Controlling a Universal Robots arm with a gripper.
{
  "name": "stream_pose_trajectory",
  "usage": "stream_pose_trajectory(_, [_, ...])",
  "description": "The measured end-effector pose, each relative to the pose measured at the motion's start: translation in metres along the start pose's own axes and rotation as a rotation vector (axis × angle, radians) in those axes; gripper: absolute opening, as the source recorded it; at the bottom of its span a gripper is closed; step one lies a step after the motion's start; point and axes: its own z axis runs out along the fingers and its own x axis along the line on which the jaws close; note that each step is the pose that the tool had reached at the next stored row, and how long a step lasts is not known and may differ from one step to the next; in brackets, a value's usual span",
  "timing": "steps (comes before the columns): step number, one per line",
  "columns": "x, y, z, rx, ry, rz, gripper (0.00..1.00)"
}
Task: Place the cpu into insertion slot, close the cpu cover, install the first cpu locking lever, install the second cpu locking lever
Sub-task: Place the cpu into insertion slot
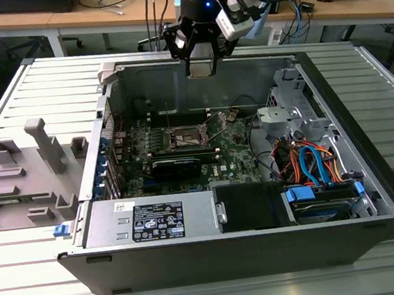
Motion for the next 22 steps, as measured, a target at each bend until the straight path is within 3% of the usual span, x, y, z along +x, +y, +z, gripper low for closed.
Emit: stream_pose_trajectory(22, [0.0000, -0.0072, 0.0033, 0.0000, 0.0000, 0.000, 0.55])
